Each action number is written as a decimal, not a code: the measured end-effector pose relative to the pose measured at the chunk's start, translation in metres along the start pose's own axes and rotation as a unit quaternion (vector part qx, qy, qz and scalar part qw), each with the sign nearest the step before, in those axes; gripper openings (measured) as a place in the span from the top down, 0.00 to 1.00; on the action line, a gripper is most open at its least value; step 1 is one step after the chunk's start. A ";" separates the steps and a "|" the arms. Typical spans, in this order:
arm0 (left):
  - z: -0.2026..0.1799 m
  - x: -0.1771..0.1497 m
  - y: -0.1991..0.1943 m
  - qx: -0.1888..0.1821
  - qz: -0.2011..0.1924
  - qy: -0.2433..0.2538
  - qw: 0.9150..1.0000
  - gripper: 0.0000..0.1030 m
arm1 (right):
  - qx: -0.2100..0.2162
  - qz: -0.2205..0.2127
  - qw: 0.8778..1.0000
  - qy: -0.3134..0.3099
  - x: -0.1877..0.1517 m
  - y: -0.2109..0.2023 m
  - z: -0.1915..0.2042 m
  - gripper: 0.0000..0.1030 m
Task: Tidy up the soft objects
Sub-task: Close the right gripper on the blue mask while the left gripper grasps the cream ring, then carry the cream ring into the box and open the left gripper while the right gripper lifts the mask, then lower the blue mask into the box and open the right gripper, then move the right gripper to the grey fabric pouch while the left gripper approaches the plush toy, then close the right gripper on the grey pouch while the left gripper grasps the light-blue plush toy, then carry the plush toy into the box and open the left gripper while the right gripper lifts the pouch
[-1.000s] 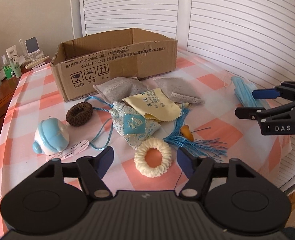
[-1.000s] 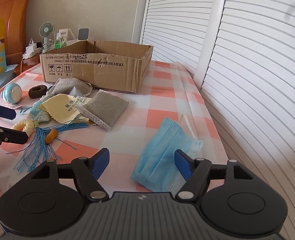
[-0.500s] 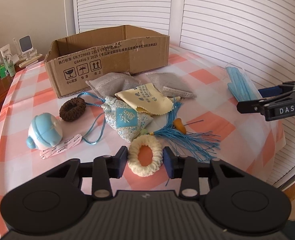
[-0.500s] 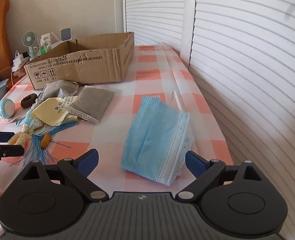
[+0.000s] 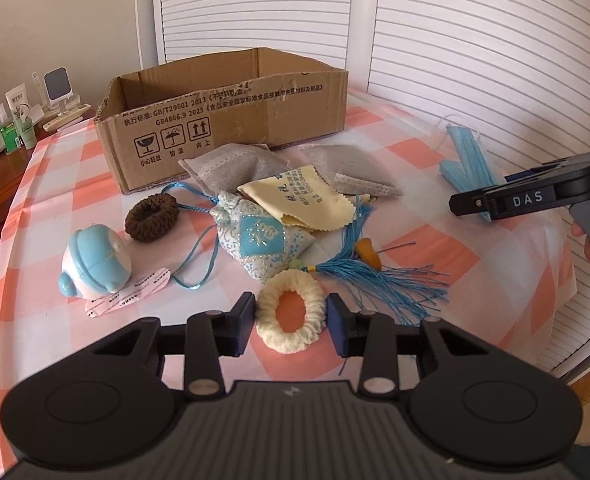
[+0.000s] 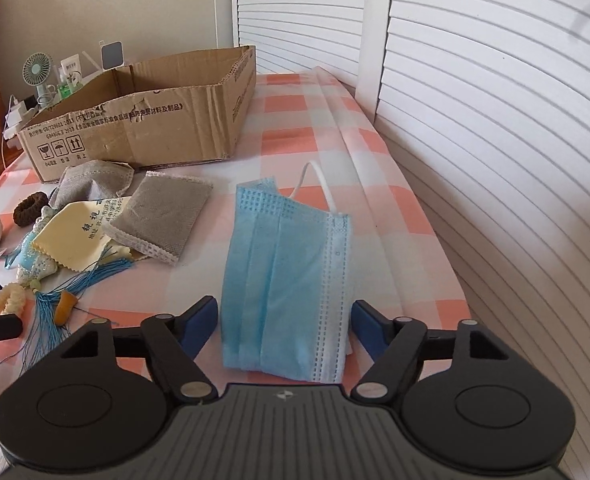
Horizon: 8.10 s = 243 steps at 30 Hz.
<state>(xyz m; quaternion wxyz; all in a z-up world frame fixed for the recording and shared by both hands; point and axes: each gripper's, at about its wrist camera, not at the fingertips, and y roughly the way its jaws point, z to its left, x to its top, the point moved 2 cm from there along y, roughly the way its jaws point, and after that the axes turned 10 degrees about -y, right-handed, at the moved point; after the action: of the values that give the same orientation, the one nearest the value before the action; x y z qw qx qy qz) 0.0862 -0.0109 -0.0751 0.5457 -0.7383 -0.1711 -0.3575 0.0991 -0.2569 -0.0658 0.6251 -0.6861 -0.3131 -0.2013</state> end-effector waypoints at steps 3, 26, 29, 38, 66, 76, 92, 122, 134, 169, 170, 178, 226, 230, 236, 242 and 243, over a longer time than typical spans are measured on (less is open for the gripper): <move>0.000 0.001 0.000 0.000 0.002 0.005 1.000 0.64 | -0.004 -0.002 1.000 0.000 -0.001 -0.004 -0.005 0.44; -0.004 0.015 -0.039 -0.011 -0.006 0.037 0.999 0.69 | 0.043 -0.064 0.994 -0.082 0.021 -0.051 0.014 0.60; -0.003 0.022 -0.044 -0.015 -0.009 0.036 0.999 0.69 | 0.053 -0.072 0.992 -0.094 0.028 -0.057 0.018 0.60; 0.013 0.080 -0.047 -0.001 -0.044 0.035 0.998 0.69 | 0.077 -0.113 0.981 -0.137 0.068 -0.068 0.030 0.60; 0.086 0.244 0.088 0.086 -0.058 -0.014 0.994 0.10 | 0.097 -0.136 0.970 -0.177 0.194 -0.001 0.040 0.60; 0.064 0.170 -0.002 0.102 -0.065 0.002 0.993 0.05 | 0.090 -0.123 0.971 -0.186 0.239 0.034 0.049 0.60; 0.067 0.068 -0.043 0.117 -0.080 -0.099 0.985 0.05 | 0.071 -0.092 0.982 -0.150 0.290 0.099 0.074 0.00; 0.070 0.034 -0.059 0.131 -0.070 -0.111 0.983 0.01 | 0.037 -0.012 0.998 -0.057 0.106 0.030 0.070 0.00; 0.067 0.029 -0.055 0.130 -0.058 -0.113 0.983 0.01 | 0.023 0.030 0.999 -0.028 0.094 0.067 0.068 0.00; 0.075 0.014 0.000 0.123 0.024 -0.135 0.983 0.01 | 0.004 0.025 1.000 -0.019 0.066 0.065 0.022 0.00; 0.077 0.012 0.001 0.121 0.025 -0.140 0.982 0.01 | 0.003 0.022 1.000 -0.019 0.066 0.064 0.022 0.00; 0.080 0.017 0.001 0.126 0.008 -0.157 0.980 0.01 | -0.002 0.000 1.000 -0.020 0.059 0.061 0.024 0.00; 0.099 0.057 -0.005 0.113 -0.055 -0.201 0.971 0.48 | 0.044 -0.064 0.995 -0.056 0.059 0.031 0.035 0.62; 0.096 0.061 -0.012 0.103 -0.050 -0.183 0.976 0.48 | 0.043 -0.077 0.994 -0.060 0.062 0.018 0.033 0.62; 0.090 0.064 -0.023 0.078 -0.029 -0.149 0.985 0.48 | 0.047 -0.091 0.992 -0.076 0.066 0.000 0.030 0.62; 0.079 0.071 -0.035 0.061 -0.020 -0.117 0.991 0.48 | 0.064 -0.102 0.988 -0.093 0.070 -0.017 0.029 0.62; 0.077 0.074 -0.036 0.059 -0.019 -0.115 0.991 0.48 | 0.069 -0.106 0.987 -0.095 0.071 -0.021 0.030 0.62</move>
<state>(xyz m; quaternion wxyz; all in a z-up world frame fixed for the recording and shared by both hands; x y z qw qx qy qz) 0.1399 0.0634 -0.0093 0.5577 -0.7377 -0.2675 -0.2704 0.1327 -0.2144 -0.0072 0.6136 -0.6203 -0.4549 -0.1784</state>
